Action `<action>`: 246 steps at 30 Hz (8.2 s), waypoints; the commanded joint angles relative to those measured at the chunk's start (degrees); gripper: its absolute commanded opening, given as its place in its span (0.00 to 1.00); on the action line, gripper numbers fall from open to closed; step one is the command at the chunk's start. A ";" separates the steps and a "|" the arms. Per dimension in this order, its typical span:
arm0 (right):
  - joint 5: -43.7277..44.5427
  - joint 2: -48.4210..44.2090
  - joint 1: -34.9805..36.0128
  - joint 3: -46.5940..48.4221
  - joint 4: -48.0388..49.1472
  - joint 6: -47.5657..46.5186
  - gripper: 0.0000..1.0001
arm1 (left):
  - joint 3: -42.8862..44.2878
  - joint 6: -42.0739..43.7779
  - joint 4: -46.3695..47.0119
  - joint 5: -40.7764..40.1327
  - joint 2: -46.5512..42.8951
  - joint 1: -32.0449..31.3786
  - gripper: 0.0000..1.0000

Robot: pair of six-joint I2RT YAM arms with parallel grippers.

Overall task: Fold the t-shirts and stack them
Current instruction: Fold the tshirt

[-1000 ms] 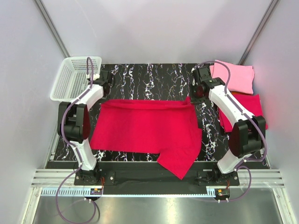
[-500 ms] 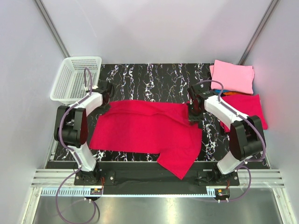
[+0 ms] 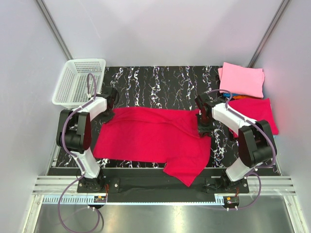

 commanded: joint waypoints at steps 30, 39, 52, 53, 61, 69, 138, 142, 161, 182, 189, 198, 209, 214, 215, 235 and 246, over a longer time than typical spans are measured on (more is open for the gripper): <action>-1.45 8.87 0.49 10.84 9.67 -1.38 0.31 | -4.30 1.03 -5.83 -2.42 -18.72 0.28 0.23; 3.99 14.75 0.58 16.45 10.29 -2.26 0.34 | -5.08 4.81 -3.11 3.20 -19.24 0.28 0.23; 14.97 23.02 -0.74 29.29 6.43 -3.93 0.00 | -1.31 6.04 -0.56 6.29 -12.58 -0.78 0.22; 15.24 23.02 -1.17 29.47 6.43 -3.93 0.00 | -0.70 6.04 -0.47 6.20 -11.52 -0.78 0.22; 15.51 26.89 -6.89 36.23 5.37 -5.51 0.00 | 5.46 6.40 -0.47 6.64 -2.38 -1.22 0.20; 10.59 22.42 -7.15 34.23 4.14 -4.20 0.27 | 4.93 6.66 -0.47 5.67 -2.02 -1.66 0.20; -4.62 0.25 -17.26 -3.05 26.20 4.42 0.44 | 0.10 7.71 -0.30 5.85 -5.62 -3.33 0.18; -5.06 1.05 -18.14 -3.75 26.90 4.85 0.46 | 0.10 7.80 -0.30 5.85 -5.45 -3.33 0.18; -15.52 4.04 -22.62 -7.27 35.43 7.41 0.43 | -0.08 8.24 -0.38 5.50 -5.53 -3.33 0.17; -14.02 -0.52 -22.80 -5.95 31.83 5.74 0.08 | -1.04 7.71 -0.65 5.32 -7.29 -3.42 0.17; -13.32 -3.96 -22.80 -4.81 29.02 5.03 0.08 | -2.71 7.01 -0.91 4.27 -10.54 -3.42 0.17; -14.46 -5.89 -22.80 -3.58 27.43 5.21 0.08 | -6.39 5.34 0.58 8.13 -11.07 -3.42 0.23; -15.25 -5.28 -22.80 -3.40 27.17 4.59 0.06 | -9.83 4.20 4.89 11.47 -9.58 -3.33 0.41; -15.34 -5.02 -22.80 -3.14 27.17 4.15 0.06 | -9.22 4.55 6.47 11.39 -8.00 -3.33 0.41; -15.43 -4.84 -22.80 -2.96 27.17 3.98 0.06 | -8.78 4.72 6.56 11.38 -7.21 -3.33 0.41; -16.22 -3.17 -22.80 -2.61 26.82 3.80 0.04 | -5.09 6.39 5.95 8.40 -5.26 -3.33 0.09; -14.46 -7.91 -22.80 0.28 22.44 3.19 0.00 | -2.28 7.18 -0.64 4.62 -14.31 -3.33 0.00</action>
